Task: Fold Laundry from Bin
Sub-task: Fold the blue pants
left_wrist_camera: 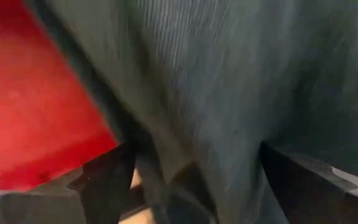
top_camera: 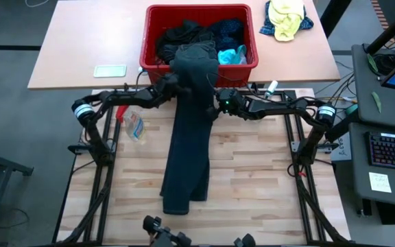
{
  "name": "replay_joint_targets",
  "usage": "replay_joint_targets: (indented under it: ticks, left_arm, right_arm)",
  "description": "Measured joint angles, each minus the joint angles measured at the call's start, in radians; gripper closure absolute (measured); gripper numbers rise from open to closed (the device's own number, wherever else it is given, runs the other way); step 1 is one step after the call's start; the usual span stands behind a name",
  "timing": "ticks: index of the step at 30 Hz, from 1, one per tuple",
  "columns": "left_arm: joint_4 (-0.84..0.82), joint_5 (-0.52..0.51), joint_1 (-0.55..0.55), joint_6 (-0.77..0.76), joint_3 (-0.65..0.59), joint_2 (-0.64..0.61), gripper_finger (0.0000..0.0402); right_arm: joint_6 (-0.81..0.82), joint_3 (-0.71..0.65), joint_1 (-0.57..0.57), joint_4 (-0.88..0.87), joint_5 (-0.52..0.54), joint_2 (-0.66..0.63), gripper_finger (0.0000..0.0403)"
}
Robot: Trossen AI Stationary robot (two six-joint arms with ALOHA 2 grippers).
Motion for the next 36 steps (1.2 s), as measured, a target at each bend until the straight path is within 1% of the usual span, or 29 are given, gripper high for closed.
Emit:
replay_joint_targets:
  ticks: [4, 6, 10, 17, 20, 23, 27, 31, 36]
  left_arm:
    - [0.002, -0.015, 0.006, -0.007, -0.015, 0.03, 0.0075]
    - [0.034, -0.022, 0.01, -0.006, -0.016, 0.054, 0.0075]
    - [0.105, -0.017, 0.016, -0.004, -0.018, 0.109, 0.0075]
    - [0.146, -0.006, 0.006, -0.004, -0.019, 0.178, 0.0075]
    - [0.16, 0.001, 0.007, -0.003, -0.019, 0.18, 0.0075]
    - [0.161, 0.001, 0.007, -0.003, -0.019, 0.179, 0.0075]
    - [0.161, 0.001, 0.007, 0.001, -0.019, 0.179, 0.0078]
    - [0.166, 0.023, 0.007, 0.012, -0.019, 0.179, 0.0089]
    - [0.168, 0.035, 0.007, 0.019, -0.019, 0.178, 0.009]
  right_arm:
    - [-0.001, 0.0, 0.0, 0.003, 0.0, 0.001, 0.0094]
    - [-0.002, 0.0, 0.0, 0.006, -0.012, 0.006, 0.0094]
    - [-0.01, -0.001, 0.0, -0.005, -0.024, 0.011, 0.0098]
    - [-0.018, -0.001, -0.009, -0.01, -0.027, 0.011, 0.0096]
    - [-0.02, -0.001, -0.031, -0.01, -0.028, 0.011, 0.0098]
    - [-0.018, -0.001, -0.058, -0.01, -0.073, 0.011, 0.0099]
    - [-0.019, -0.001, -0.084, -0.005, -0.075, 0.011, 0.01]
    - [-0.02, -0.001, -0.101, 0.037, -0.076, 0.013, 0.0101]
    - [-0.037, -0.001, -0.119, 0.101, -0.076, 0.023, 0.0102]
